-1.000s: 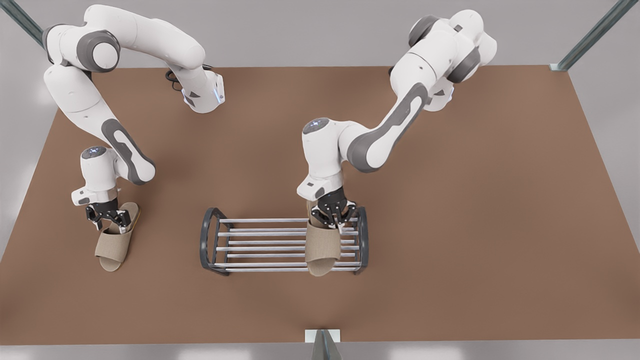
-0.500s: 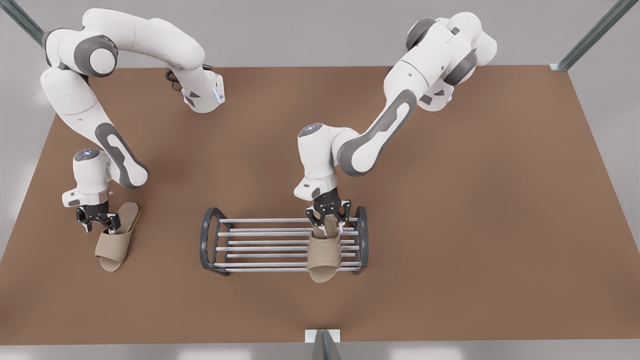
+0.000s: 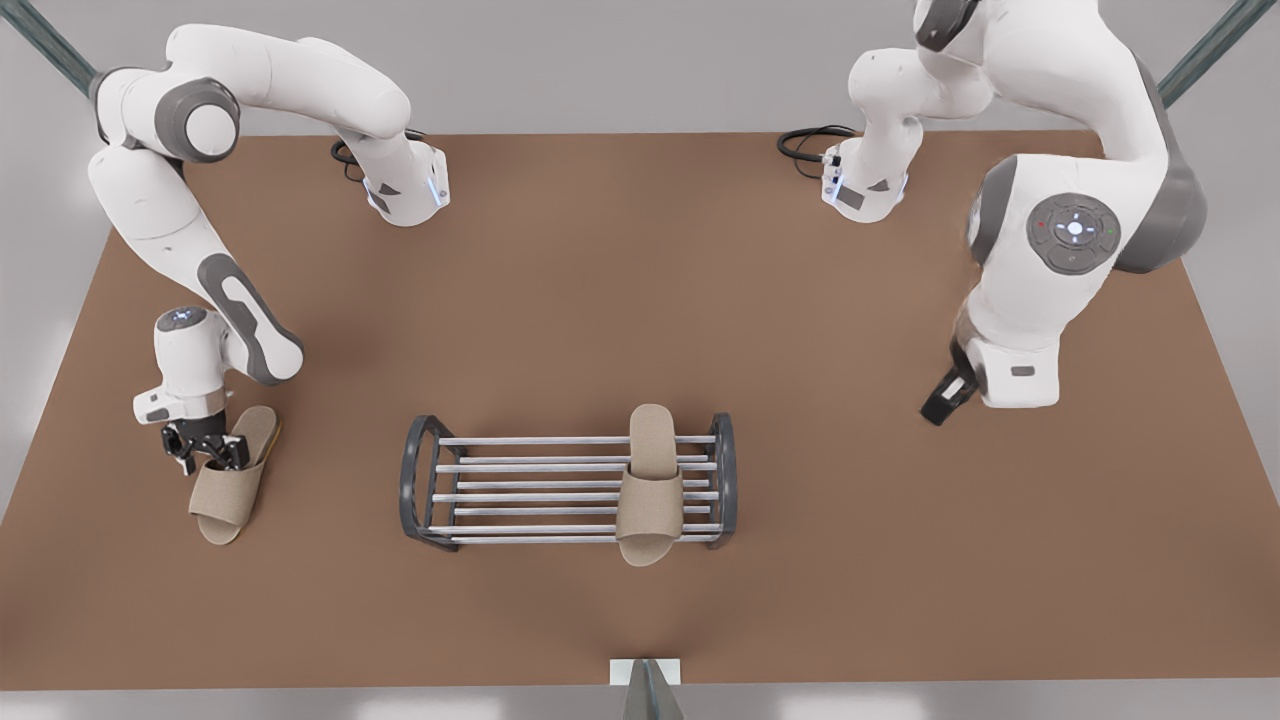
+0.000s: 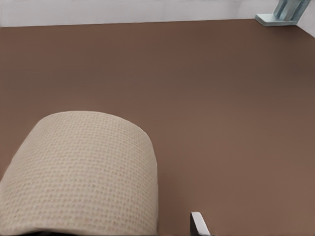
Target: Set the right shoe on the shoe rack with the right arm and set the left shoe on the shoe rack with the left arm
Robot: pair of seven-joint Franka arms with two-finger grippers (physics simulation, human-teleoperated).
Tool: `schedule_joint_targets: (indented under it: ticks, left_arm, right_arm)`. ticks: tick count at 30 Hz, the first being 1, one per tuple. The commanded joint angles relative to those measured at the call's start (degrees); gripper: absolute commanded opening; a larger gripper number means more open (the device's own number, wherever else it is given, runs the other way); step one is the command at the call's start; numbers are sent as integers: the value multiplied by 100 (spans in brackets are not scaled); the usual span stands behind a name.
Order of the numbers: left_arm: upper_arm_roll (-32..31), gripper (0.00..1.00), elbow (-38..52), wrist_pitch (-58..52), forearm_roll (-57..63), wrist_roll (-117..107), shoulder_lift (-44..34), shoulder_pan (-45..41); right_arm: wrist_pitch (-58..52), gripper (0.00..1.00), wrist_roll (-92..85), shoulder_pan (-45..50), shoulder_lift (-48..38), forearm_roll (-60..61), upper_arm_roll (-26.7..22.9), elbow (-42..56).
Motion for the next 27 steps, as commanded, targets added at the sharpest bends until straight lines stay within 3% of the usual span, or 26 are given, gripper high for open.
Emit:
schedule_joint_targets:
  ticks: [1, 2, 10, 24, 27]
  left_arm:
    - [226, 100, -157, -851, -1311, 5313, -188, -4]
    - [199, 100, -1422, 185, -1276, 5427, -838, 57]
    - [182, 100, -1441, 310, -775, 5462, -848, 13]
    - [182, 100, -1450, 310, -766, 5436, -848, 13]
    - [173, 100, -1459, 301, -766, 5348, -848, -13]
  right_arm:
    - [-8, 72, -1, 2, 9, 6, 0, 11]
    - [-8, 66, -1, 2, 9, 6, 0, 11]
    - [-8, 21, 8, -103, -26, 6, 0, 20]
    - [-25, 21, 104, -288, -351, 6, 70, -103]
    - [-569, 21, 280, -305, -720, 15, 184, -182]
